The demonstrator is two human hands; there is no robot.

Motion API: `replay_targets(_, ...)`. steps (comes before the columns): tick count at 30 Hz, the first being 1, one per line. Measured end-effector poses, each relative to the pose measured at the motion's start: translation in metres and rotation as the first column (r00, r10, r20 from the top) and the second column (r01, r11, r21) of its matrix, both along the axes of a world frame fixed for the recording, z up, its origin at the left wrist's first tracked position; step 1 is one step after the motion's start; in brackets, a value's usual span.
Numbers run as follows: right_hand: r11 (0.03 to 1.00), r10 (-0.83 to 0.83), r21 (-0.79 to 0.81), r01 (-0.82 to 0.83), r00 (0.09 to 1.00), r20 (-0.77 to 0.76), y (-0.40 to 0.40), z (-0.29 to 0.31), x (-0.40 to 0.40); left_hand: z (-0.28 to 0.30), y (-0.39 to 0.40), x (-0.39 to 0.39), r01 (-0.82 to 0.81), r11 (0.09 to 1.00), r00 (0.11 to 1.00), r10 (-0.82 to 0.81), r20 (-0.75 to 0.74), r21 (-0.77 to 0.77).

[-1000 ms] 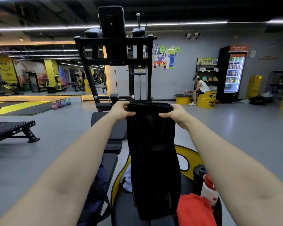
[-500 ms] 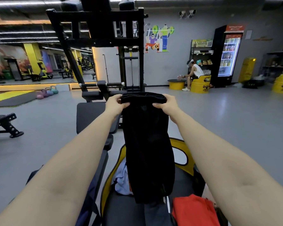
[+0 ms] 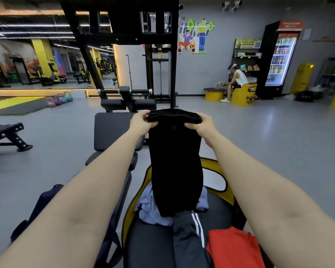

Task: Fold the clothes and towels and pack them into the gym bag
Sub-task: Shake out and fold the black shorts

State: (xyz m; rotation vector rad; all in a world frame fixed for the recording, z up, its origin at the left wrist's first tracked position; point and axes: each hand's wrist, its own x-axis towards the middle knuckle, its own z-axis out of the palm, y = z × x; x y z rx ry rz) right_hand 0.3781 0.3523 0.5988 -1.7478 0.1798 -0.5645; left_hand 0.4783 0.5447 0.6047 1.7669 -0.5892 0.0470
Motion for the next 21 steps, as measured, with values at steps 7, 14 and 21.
replay_targets(7, 0.993, 0.058, 0.113, -0.042, 0.989, -0.136, 0.018, -0.045, -0.055, -0.046, 0.023, -0.048, 0.083, 0.995, 0.984, -0.075, -0.159, 0.047)
replay_targets(14, 0.989, 0.085, 0.139, -0.056, 0.974, -0.211, 0.036, -0.080, -0.112, -0.077, 0.046, -0.105, 0.138, 0.988, 0.955, -0.114, -0.273, 0.069)
replay_targets(21, 0.996, 0.055, 0.078, -0.039, 0.974, -0.221, 0.056, -0.118, -0.165, -0.113, 0.066, -0.160, 0.161, 0.981, 0.945, -0.123, -0.302, 0.106)
